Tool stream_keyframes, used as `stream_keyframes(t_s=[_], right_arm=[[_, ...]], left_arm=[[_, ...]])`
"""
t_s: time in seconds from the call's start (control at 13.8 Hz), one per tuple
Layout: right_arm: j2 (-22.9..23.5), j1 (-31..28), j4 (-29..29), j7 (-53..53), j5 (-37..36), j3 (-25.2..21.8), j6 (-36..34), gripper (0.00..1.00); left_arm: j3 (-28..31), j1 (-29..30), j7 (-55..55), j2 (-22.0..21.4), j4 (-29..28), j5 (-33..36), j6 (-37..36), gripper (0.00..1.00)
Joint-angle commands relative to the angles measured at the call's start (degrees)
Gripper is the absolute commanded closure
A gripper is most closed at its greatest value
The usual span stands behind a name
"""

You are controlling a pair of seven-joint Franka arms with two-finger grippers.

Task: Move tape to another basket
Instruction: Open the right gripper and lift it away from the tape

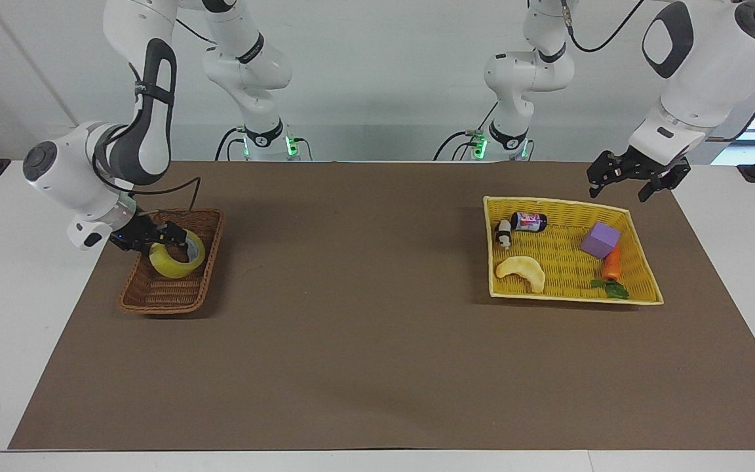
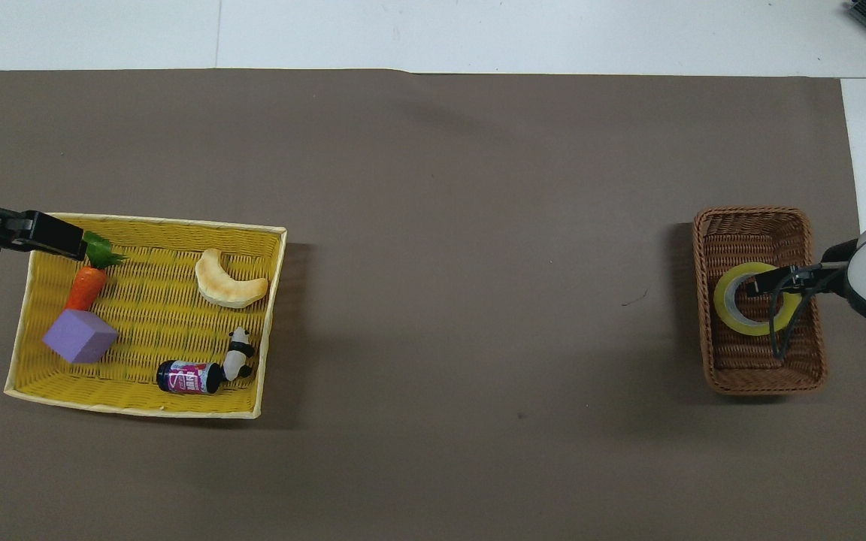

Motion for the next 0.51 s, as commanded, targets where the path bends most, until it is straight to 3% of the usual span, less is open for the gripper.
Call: stream_keyframes(t_s=[0.0, 0.22, 0.43], right_arm=[[0.49, 0.14, 4.76, 0.08, 1.16, 0.79, 0.06, 0.00], [0.67, 2.33, 8.54, 1.31, -0.06, 1.06, 2.50, 0.00], [0.49, 6.55, 10.82, 13.05, -6.62, 0.97, 3.92, 0.00]], left_arm=[[-0.29, 0.58, 0.75, 0.20, 0.61, 0.89, -1.11, 0.00], [-0.29, 0.59, 0.75, 0.20, 0.61, 0.89, -1.11, 0.00], [-0.29, 0.59, 0.75, 0.20, 0.61, 0.89, -1.11, 0.00]])
